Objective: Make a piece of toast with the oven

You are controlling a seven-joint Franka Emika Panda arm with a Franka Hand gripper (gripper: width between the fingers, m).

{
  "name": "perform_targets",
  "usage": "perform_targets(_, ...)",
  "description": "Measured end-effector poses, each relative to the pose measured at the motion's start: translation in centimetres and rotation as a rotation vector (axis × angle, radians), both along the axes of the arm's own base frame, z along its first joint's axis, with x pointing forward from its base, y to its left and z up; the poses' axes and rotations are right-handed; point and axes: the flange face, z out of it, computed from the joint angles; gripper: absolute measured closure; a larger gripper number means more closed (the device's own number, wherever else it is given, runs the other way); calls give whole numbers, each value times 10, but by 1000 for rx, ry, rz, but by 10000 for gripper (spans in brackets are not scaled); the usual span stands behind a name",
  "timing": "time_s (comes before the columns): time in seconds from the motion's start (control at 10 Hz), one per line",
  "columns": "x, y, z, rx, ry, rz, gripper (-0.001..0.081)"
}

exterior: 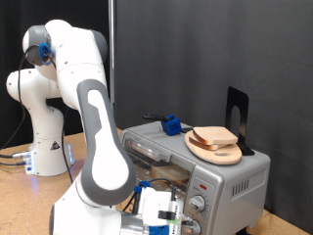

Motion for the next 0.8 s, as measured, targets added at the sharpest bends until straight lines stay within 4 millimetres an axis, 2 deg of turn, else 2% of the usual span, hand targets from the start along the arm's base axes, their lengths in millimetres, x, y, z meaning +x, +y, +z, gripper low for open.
perform_targets(0.8, -7, 7, -12, -8, 27, 45, 11)
